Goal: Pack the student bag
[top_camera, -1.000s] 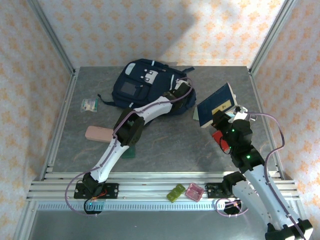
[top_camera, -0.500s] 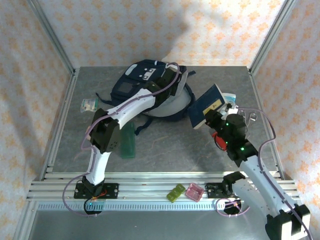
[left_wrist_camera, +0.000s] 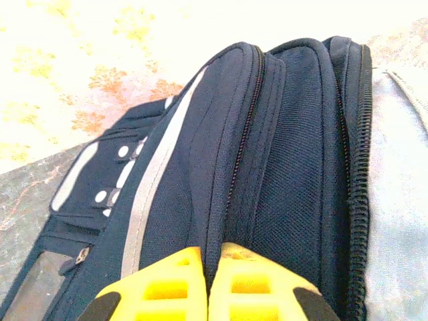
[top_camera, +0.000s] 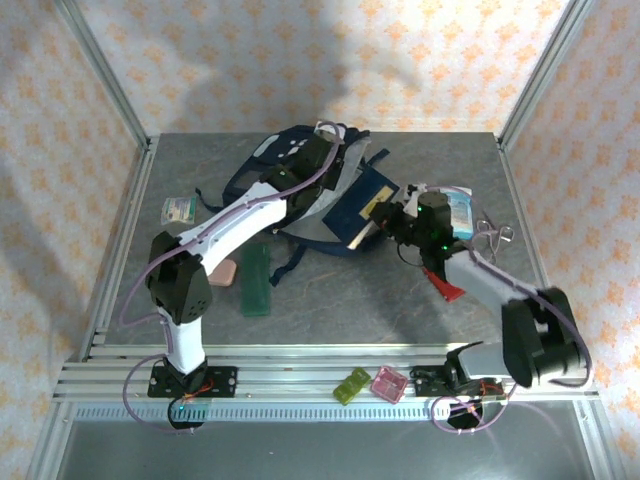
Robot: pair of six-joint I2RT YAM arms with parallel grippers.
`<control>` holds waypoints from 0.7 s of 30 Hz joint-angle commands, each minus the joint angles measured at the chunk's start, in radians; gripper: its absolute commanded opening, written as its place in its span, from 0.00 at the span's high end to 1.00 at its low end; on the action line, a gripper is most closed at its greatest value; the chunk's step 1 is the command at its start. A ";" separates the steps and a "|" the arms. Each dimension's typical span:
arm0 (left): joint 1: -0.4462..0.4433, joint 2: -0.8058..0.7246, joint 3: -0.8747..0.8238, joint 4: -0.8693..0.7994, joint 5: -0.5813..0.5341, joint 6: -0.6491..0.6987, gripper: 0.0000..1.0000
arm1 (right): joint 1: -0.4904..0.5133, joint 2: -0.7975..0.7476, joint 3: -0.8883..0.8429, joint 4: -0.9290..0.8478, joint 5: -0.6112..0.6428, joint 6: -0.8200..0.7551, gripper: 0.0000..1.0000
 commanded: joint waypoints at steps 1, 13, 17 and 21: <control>0.018 -0.101 0.018 0.128 -0.047 0.032 1.00 | -0.004 0.091 0.066 0.242 -0.130 0.104 1.00; 0.025 -0.106 0.057 0.119 -0.012 0.026 1.00 | 0.111 0.592 0.497 0.338 -0.200 0.275 1.00; 0.023 -0.102 0.054 0.118 0.004 0.008 1.00 | 0.143 0.768 0.698 0.296 -0.171 0.323 1.00; 0.020 -0.102 0.051 0.121 0.023 -0.015 1.00 | 0.176 0.957 0.963 0.162 -0.136 0.338 0.99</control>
